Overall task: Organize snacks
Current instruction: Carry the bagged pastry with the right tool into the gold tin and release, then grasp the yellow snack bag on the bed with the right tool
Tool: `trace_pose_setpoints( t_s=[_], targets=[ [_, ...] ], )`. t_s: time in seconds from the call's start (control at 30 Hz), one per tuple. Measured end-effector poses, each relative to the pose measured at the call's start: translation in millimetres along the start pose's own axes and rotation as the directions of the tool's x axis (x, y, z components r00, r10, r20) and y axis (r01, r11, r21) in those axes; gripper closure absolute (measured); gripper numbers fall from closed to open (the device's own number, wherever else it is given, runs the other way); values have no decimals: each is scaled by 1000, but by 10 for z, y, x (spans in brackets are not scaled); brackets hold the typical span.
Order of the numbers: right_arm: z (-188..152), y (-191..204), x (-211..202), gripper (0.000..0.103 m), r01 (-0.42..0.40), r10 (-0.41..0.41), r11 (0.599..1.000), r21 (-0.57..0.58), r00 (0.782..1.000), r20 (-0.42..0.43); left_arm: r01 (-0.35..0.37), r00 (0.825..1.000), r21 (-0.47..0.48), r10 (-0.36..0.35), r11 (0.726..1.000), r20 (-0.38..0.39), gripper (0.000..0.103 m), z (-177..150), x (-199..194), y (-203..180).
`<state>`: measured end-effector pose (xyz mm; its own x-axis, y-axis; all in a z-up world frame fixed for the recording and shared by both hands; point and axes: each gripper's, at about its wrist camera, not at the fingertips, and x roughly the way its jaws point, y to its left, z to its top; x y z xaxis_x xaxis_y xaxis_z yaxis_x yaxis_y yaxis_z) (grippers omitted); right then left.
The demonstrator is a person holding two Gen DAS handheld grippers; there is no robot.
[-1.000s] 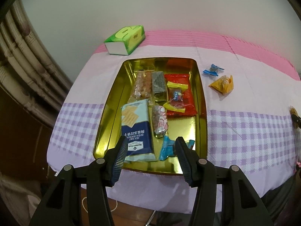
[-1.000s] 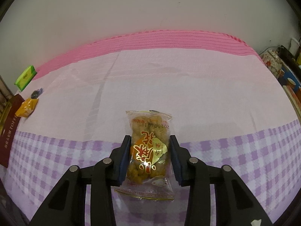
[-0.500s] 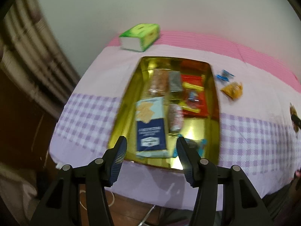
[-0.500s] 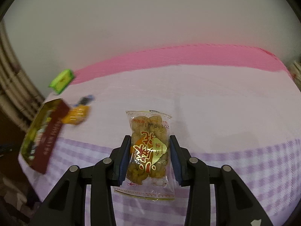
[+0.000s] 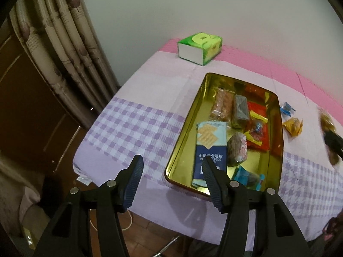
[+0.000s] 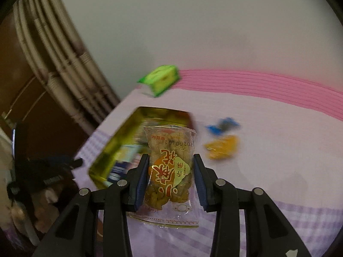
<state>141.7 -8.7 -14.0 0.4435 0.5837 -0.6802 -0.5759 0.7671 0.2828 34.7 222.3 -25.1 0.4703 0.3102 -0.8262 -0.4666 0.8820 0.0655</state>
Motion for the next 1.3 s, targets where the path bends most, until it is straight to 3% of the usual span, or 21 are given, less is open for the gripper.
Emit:
trace_pose_setpoints(
  t_s=[0.27, 0.7, 0.8, 0.9, 0.97, 1.07, 1.2, 1.3],
  targets=[
    [167, 620, 725, 65, -97, 93, 995, -35, 991, -101, 14, 1000, -22, -13, 1000, 23, 36, 9, -33, 18],
    [238, 871, 1423, 65, -91, 85, 995, -30, 981, -175, 25, 1000, -19, -24, 1000, 9, 36, 34, 39, 45],
    [312, 777, 1248, 65, -120, 120, 993, 3, 988, -94, 37, 999, -29, -37, 999, -3, 36, 34, 63, 63],
    [374, 479, 944, 60, -61, 61, 998, 10, 998, -17, 47, 999, -33, -47, 998, -13, 36, 23, 76, 64],
    [361, 216, 779, 41, -3, 3, 1000, 13, 1000, -3, 49, 999, -30, -49, 998, -12, 36, 18, 76, 48],
    [291, -255, 585, 40, 152, -152, 988, -10, 988, -7, 55, 998, -23, -55, 998, -15, 36, 6, 79, 25],
    [240, -765, 540, 40, 197, -194, 979, 46, 979, -66, 56, 998, 3, -56, 998, -27, 36, -15, 93, -47],
    [194, -816, 623, 35, 208, -207, 978, 4, 974, -96, 57, 998, 17, -56, 998, -33, 36, -22, 106, -81]
  ],
)
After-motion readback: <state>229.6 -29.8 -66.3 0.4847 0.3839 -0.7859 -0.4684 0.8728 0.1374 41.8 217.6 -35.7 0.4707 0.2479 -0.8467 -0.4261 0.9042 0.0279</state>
